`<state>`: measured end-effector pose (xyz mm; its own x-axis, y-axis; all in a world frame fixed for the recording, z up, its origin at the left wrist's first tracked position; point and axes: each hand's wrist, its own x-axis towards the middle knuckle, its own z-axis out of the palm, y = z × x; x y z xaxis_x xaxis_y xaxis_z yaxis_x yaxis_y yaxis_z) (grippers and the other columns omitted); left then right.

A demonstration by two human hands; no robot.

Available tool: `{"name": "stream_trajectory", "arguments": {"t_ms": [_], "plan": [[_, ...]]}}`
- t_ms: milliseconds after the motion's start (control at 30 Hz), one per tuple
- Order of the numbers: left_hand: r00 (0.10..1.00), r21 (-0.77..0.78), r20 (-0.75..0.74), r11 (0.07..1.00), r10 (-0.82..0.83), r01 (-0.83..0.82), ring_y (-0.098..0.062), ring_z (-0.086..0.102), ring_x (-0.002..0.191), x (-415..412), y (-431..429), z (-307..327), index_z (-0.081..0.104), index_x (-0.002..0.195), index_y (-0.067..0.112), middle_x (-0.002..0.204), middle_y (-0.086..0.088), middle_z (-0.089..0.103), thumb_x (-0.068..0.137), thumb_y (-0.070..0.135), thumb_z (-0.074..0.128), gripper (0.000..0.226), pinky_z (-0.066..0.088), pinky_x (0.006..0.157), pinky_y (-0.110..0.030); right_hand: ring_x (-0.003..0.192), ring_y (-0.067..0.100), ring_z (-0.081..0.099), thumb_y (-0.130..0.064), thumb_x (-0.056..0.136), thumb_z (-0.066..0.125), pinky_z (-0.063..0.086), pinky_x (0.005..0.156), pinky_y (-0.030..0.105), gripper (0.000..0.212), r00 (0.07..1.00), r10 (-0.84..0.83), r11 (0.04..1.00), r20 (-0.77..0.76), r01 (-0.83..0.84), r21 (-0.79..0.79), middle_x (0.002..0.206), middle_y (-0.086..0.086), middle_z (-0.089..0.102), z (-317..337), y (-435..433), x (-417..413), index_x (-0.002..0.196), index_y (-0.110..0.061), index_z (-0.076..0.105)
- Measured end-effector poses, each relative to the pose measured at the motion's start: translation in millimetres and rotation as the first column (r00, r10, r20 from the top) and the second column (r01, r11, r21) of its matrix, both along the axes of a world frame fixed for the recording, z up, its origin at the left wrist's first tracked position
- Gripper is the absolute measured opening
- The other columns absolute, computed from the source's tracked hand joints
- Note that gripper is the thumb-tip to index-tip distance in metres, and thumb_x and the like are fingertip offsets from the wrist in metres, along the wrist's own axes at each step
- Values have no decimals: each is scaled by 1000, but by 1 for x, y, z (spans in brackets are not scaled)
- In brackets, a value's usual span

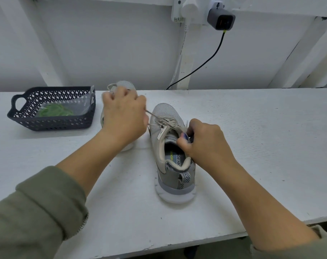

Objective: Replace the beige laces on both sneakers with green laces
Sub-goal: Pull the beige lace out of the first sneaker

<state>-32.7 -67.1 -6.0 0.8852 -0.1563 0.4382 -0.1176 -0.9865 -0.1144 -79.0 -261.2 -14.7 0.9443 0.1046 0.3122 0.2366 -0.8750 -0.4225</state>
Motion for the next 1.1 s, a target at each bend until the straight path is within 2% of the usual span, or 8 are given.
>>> {"name": "stream_trajectory", "arguments": {"t_ms": [67,133,233,400,567,700,900,1100], "plan": [[994,3,-69,996,85,-85,-33,36,121,-1,0,3,58,120,17,127,-7,53,84,22,54,36,28,88,-43,72,29,55,-27,86,59,45,61,35,18,1000,3,1000,0,-3,13,71,6,60,0,1,-1,83,-10,55],[967,-151,-184,977,-178,152,-25,27,129,0,-4,6,43,139,31,139,7,45,91,25,53,49,22,94,-41,71,28,55,-27,86,59,46,62,36,18,1000,3,1000,-3,-3,17,71,6,61,0,2,0,82,-10,56],[847,-286,-212,860,-487,422,-11,38,122,-1,-13,8,63,117,43,114,18,61,94,35,56,25,13,87,-33,69,29,56,-27,85,60,47,61,38,19,1000,-6,999,6,6,32,69,7,61,-1,2,0,80,-9,55],[983,-262,-17,949,-185,174,-15,44,109,7,1,4,67,95,35,98,15,65,95,30,54,14,15,82,-35,67,27,56,-27,84,60,48,59,36,19,1000,-17,998,-2,17,65,67,5,61,-3,0,1,77,-11,54],[833,-332,-243,849,-497,410,-4,38,115,10,-12,8,64,113,45,99,22,61,93,39,57,23,13,84,-29,65,27,56,-28,82,60,48,59,37,19,1000,-6,998,-19,7,69,65,4,60,-3,1,3,75,-12,52],[864,-292,-226,877,-450,381,-10,39,106,17,-9,-1,64,93,35,89,21,58,95,31,53,12,13,80,-29,64,25,55,-28,82,61,47,57,37,20,1000,-10,996,-19,11,91,64,3,59,-4,-1,2,74,-12,52],[823,-362,-256,840,-507,405,-6,31,111,18,-8,1,60,115,47,103,26,58,94,38,56,23,13,85,-28,63,24,55,-29,83,61,46,57,37,20,999,-2,994,-38,7,109,63,1,58,-6,-2,3,74,-13,51],[906,-135,-177,921,-385,365,-17,39,116,19,-12,3,62,95,30,100,17,58,93,40,49,16,22,88,-38,64,24,55,-29,82,61,47,59,37,20,999,-6,990,-48,13,137,63,1,58,-6,-2,2,75,-12,52]]}}
